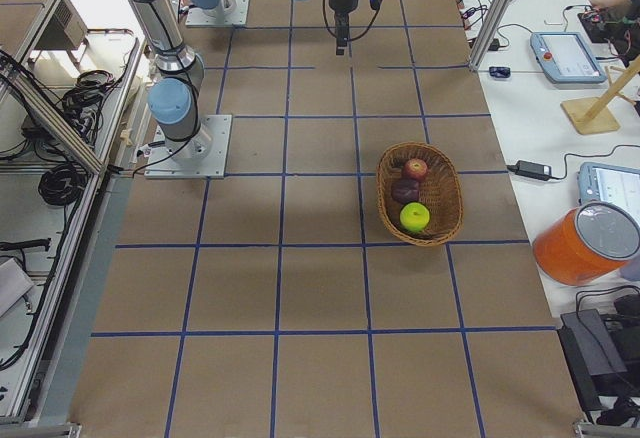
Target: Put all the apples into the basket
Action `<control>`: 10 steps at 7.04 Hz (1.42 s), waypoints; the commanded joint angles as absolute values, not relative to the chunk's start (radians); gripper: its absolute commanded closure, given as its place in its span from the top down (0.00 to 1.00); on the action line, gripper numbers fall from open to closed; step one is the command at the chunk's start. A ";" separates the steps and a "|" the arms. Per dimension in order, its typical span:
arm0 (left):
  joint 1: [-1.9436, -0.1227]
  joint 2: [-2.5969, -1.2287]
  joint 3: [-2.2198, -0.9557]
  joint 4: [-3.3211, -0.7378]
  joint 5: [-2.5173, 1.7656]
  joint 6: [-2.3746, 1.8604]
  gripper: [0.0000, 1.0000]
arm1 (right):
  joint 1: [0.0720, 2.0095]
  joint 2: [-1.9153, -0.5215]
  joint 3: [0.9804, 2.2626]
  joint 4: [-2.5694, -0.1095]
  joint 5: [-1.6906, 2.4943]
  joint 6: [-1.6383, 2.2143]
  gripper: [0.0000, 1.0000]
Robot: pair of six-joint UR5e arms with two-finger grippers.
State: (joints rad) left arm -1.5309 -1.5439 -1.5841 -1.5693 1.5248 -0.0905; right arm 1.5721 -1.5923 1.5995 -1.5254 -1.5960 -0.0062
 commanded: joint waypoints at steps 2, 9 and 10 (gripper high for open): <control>-1.531 -1.543 -1.582 -1.572 1.525 -0.091 1.00 | 1.578 -1.618 1.562 -1.448 -1.583 -0.011 1.00; -1.528 -1.539 -1.586 -1.569 1.526 -0.091 1.00 | 1.555 -1.628 1.569 -1.442 -1.582 0.012 1.00; -1.528 -1.539 -1.586 -1.572 1.526 -0.091 1.00 | 1.555 -1.629 1.577 -1.439 -1.578 0.012 1.00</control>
State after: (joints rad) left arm -1.5281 -1.5391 -1.5862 -1.5707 1.5266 -0.0905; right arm 1.5546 -1.6271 1.5729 -1.4419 -1.5809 0.0122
